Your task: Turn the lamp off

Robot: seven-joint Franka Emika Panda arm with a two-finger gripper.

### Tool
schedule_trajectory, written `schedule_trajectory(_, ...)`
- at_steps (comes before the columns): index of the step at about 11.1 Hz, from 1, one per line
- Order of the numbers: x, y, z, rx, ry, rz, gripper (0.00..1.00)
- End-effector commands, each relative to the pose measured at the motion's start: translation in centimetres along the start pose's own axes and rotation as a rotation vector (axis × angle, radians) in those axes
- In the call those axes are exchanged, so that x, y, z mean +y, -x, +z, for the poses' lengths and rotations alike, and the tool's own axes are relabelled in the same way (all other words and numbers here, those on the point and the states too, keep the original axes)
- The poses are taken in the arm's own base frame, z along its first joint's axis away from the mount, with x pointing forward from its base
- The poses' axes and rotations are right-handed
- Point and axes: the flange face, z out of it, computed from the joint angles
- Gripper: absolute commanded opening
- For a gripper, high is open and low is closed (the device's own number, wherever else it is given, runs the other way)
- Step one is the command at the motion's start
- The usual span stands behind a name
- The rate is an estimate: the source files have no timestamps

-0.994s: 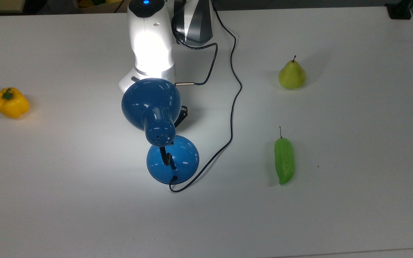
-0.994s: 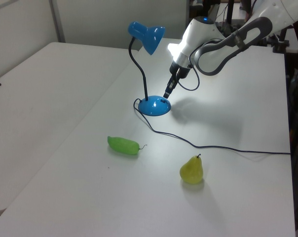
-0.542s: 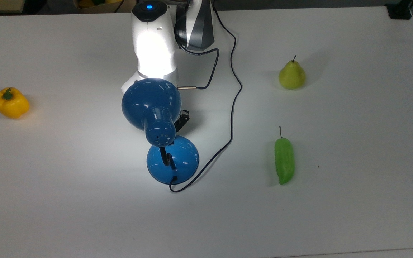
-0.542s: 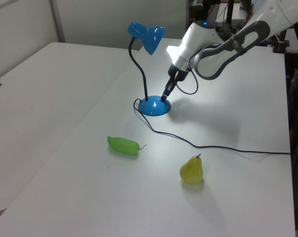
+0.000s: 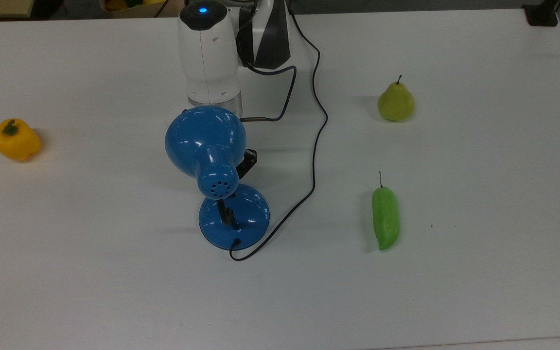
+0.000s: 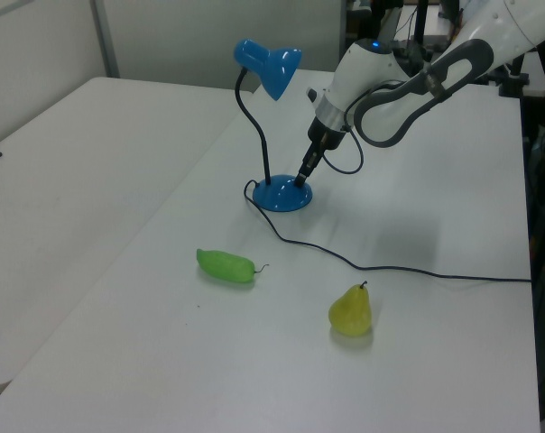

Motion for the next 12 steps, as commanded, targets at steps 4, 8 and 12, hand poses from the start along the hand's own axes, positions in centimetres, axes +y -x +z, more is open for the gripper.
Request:
schedule_trajectory(4,0.2,2.7,0.5,-0.138,-0.005,-0.04,0.0)
schedule_trajectory(8,0.4,2.1,-2.8,-0.201,-0.013,-0.049,0.0)
schedule_trajectory(12,0.0,2.5,-12.3,-0.387,-0.04,-0.035,0.25)
